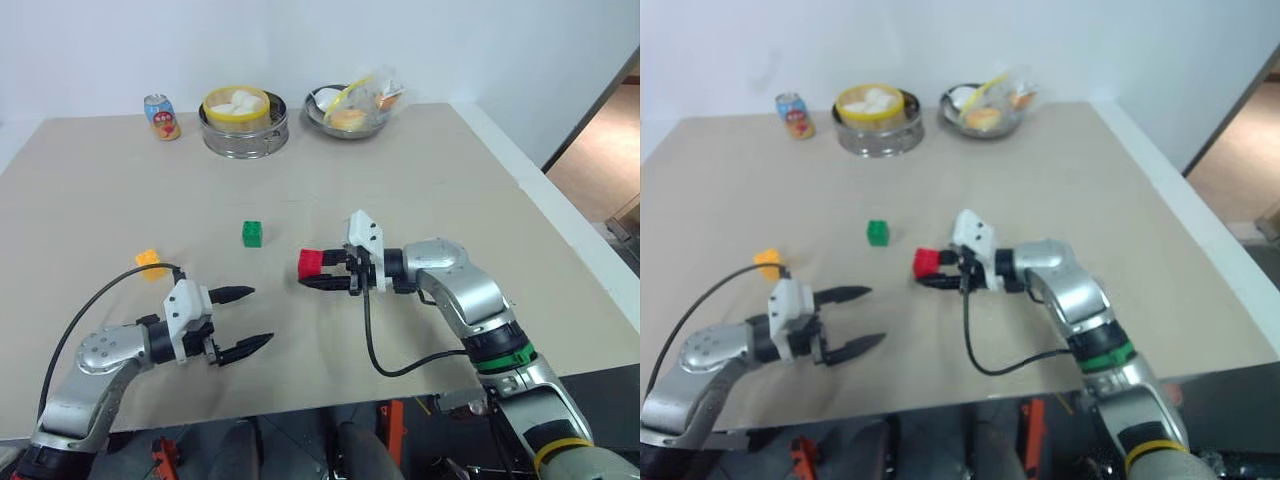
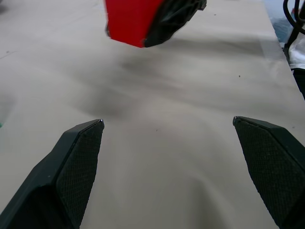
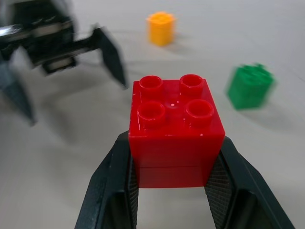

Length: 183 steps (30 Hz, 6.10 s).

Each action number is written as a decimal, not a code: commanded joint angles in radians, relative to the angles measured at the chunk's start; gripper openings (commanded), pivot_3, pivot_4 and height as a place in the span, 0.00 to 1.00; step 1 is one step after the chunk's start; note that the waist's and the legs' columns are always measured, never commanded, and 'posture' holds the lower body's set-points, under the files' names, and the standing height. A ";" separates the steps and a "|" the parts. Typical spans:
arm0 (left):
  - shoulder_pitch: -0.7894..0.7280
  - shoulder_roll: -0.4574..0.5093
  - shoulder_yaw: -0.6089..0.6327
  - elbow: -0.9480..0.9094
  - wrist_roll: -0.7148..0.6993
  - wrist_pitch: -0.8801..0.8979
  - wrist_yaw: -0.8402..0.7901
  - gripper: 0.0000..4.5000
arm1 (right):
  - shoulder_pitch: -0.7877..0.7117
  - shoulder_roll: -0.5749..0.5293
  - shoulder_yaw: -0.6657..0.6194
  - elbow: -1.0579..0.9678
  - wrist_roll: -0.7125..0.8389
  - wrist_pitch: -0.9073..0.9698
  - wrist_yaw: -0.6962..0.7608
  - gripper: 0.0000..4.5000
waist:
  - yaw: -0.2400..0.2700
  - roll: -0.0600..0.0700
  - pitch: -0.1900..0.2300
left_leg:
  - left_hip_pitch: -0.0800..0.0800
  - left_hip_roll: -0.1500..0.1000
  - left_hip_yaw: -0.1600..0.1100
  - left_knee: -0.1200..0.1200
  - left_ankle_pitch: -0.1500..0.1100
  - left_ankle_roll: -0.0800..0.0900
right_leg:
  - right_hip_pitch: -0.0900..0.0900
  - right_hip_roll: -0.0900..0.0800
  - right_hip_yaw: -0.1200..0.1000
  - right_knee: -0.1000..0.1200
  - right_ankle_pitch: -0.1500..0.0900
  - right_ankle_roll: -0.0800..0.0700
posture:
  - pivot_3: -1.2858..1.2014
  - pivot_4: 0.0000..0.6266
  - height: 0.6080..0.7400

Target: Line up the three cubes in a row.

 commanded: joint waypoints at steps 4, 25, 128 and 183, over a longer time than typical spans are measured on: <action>0.038 0.017 0.041 -0.060 -0.017 -0.015 0.005 1.00 | -0.075 0.013 0.047 0.162 -0.043 -0.148 0.163 0.28 | 0.001 0.000 0.000 | 0.000 0.000 0.000 0.000 0.000 0.000 | 0.000 0.000 0.000 0.000 0.000 0.000 | 0.52 0.24 1.00; 0.071 0.031 0.049 -0.100 -0.006 -0.022 0.038 1.00 | -0.112 0.097 0.031 0.329 -0.101 -0.217 0.148 0.28 | 0.001 0.000 0.000 | 0.000 0.000 0.000 0.000 0.000 0.000 | 0.000 0.001 0.000 0.000 0.002 -0.001 | 0.52 0.24 1.00; -0.476 -0.540 -0.036 0.385 0.399 0.141 0.916 0.94 | -0.029 -0.049 -0.121 -0.194 0.058 0.153 -0.168 1.00 | 0.003 -0.002 -0.001 | 0.000 0.000 0.001 0.008 0.000 0.000 | 0.002 0.002 0.005 0.001 0.011 0.009 | 0.52 0.24 1.00; -0.326 0.036 -0.023 0.390 0.049 -0.135 -0.321 0.29 | 0.021 -0.131 -0.118 -0.253 0.131 0.156 0.022 1.00 | 0.001 -0.002 -0.001 | -0.001 0.000 0.003 0.006 -0.001 -0.001 | -0.001 0.001 0.005 0.001 0.006 0.000 | 0.52 0.24 1.00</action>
